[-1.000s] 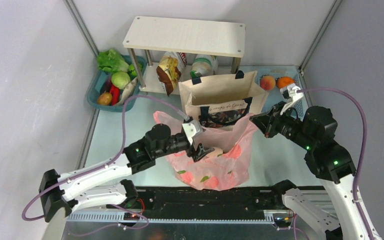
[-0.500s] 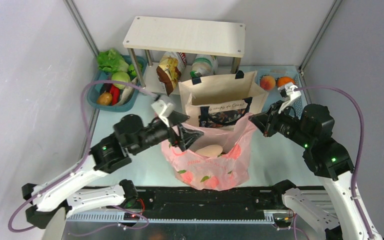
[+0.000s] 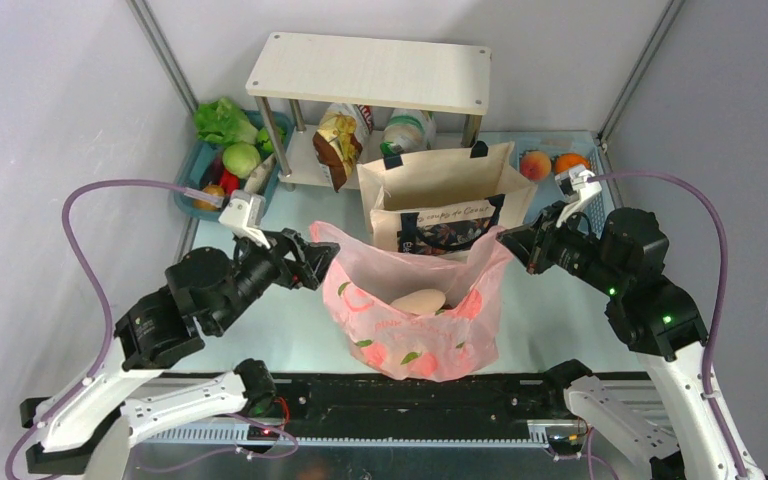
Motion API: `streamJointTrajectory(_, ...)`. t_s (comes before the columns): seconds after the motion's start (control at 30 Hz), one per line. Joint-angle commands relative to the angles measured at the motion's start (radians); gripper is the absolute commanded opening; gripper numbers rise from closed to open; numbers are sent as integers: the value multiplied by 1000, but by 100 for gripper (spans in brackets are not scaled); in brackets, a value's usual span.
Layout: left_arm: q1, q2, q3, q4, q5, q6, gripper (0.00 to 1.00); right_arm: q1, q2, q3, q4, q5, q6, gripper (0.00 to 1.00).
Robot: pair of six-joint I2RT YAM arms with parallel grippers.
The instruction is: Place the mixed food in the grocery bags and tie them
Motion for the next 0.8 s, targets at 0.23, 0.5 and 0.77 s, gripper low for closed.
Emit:
streamJointTrajectory(0.23,99,60,-9,-86,-39,-88,75,-3,-11,-2,5,-39,-19,0)
streamJointTrajectory(0.5,210,136,9,-76,24,-70,22,-3,-15,-7,16,-39,-15,0)
streamJointTrajectory(0.77,277,87,80,-89,-1,35,0,-4,-18,-8,116,-111,69,0)
